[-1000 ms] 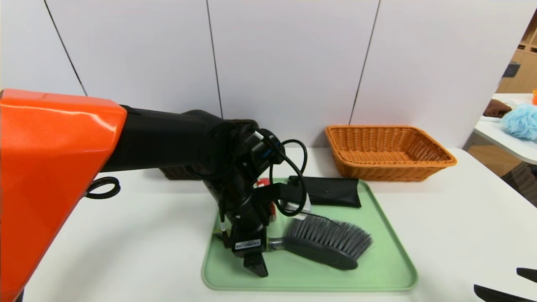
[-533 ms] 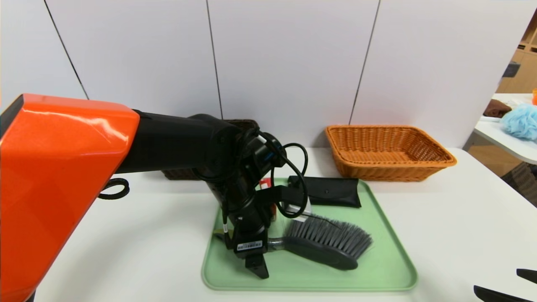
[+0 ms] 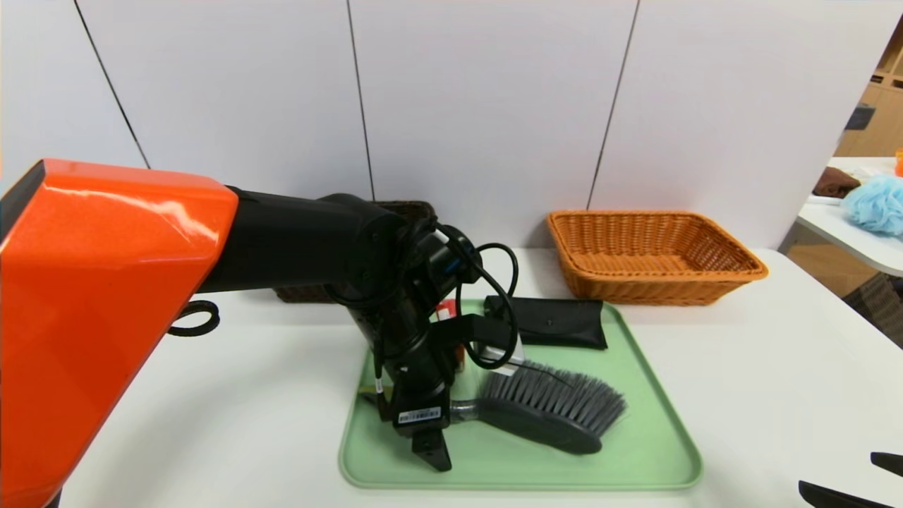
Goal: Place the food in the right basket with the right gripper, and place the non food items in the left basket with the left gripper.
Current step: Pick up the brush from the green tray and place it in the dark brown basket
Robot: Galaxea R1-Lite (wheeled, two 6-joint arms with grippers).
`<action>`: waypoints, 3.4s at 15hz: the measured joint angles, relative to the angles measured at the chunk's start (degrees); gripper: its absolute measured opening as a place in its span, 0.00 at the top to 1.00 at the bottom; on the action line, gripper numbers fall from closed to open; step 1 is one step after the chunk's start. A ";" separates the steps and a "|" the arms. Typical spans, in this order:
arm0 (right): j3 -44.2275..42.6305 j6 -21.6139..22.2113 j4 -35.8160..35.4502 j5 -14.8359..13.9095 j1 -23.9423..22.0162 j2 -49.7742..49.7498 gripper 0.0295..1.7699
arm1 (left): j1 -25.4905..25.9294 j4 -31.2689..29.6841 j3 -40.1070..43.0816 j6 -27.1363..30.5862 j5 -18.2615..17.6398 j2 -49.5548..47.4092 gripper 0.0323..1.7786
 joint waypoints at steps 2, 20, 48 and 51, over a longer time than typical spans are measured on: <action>0.02 0.00 0.00 0.00 0.00 -0.15 0.03 | -0.05 0.00 0.07 -0.02 0.00 0.00 0.05; 0.29 0.09 0.00 0.71 0.00 -0.63 0.03 | -0.28 -0.11 0.22 0.05 0.00 0.20 0.05; 0.29 0.09 0.09 0.77 0.00 -1.66 0.03 | -0.41 -0.48 0.22 0.16 -0.16 0.04 0.83; 0.35 0.07 0.11 0.74 0.00 -1.77 0.03 | -0.41 -0.26 0.22 0.09 -0.20 -0.11 0.83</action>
